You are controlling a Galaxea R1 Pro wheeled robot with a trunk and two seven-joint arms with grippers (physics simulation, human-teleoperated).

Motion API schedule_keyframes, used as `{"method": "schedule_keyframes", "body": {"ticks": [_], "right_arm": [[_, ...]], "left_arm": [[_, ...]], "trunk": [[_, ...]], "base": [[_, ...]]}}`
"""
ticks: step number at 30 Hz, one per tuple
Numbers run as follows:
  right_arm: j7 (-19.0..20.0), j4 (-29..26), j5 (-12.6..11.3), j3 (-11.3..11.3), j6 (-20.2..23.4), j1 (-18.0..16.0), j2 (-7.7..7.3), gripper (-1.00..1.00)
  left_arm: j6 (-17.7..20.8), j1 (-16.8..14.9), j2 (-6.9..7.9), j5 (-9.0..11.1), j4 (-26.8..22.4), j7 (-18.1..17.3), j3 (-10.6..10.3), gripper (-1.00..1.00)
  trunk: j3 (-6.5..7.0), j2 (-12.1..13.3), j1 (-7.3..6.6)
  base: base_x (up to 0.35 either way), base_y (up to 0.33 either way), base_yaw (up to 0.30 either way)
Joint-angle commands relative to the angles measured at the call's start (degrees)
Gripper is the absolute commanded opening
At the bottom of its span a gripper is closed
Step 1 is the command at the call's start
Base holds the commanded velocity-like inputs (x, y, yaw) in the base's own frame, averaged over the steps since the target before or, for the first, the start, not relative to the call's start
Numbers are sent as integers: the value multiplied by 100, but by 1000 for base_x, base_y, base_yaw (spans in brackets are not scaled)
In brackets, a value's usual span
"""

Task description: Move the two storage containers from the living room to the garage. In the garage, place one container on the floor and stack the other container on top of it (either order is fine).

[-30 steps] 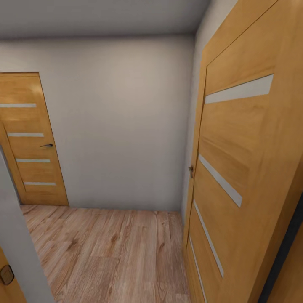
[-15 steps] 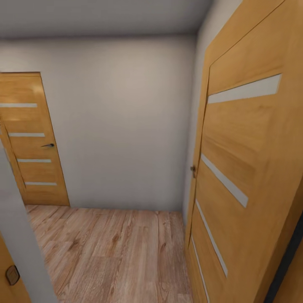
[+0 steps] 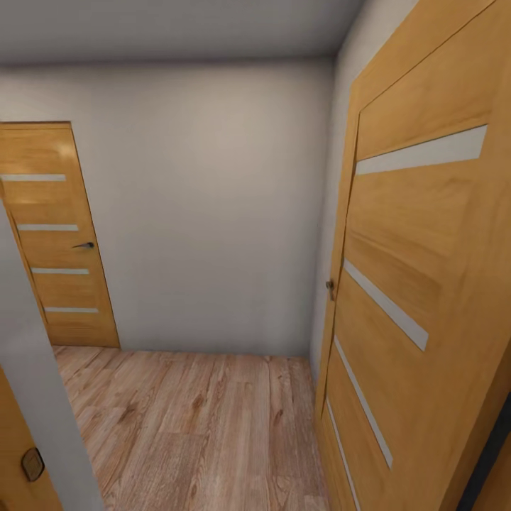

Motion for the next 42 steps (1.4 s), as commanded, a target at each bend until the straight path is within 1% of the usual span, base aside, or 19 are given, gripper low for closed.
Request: {"method": "schedule_keyframes", "body": {"ticks": [1,7,9,11,14,16,18,19,24,31,42], "right_arm": [[-6,8,-23,21,-24,-5,11,100],[73,-23,3,34,8,-5,30,100],[98,-30,57,40,26,-5,31,100],[137,-37,181,42,28,-5,32,100],[422,-42,592,37,33,-5,32,100],[564,-43,745,26,40,-5,32,100],[654,-44,820,3,41,-5,32,100],[665,-44,926,29,11,-5,32,100],[663,-44,934,42,-4,-5,32,100],[663,-41,901,18,-13,-5,32,100],[663,-44,896,-8,-23,-5,32,100]], "left_arm": [[-12,-2,-2,42,1,14,-48,100],[-12,0,-4,42,1,14,-47,100],[-12,-3,-4,42,1,14,-47,100],[-12,-2,-4,42,1,14,-47,100],[-12,-3,-4,42,1,14,-48,100],[-12,-3,-4,42,1,14,-48,100],[-12,0,-4,42,1,14,-48,100],[-12,-2,-4,42,1,14,-47,100],[-12,-1,-11,42,1,20,-49,100],[-7,-1,-13,42,1,23,-48,100],[14,-1,-7,42,1,23,-47,100]], "trunk": [[-2,-4,2],[-2,-4,2],[-2,-4,2],[-2,-4,2],[-2,-4,2],[-2,-4,2],[-2,-4,2],[-2,-4,2],[-2,-4,2],[-2,-4,2],[-2,-4,2]], "base": [[0,0,0],[0,0,0],[0,0,0],[0,0,0],[0,0,0],[0,0,0],[0,0,0],[0,50,0],[0,152,0],[15,23,0],[285,0,0]]}}
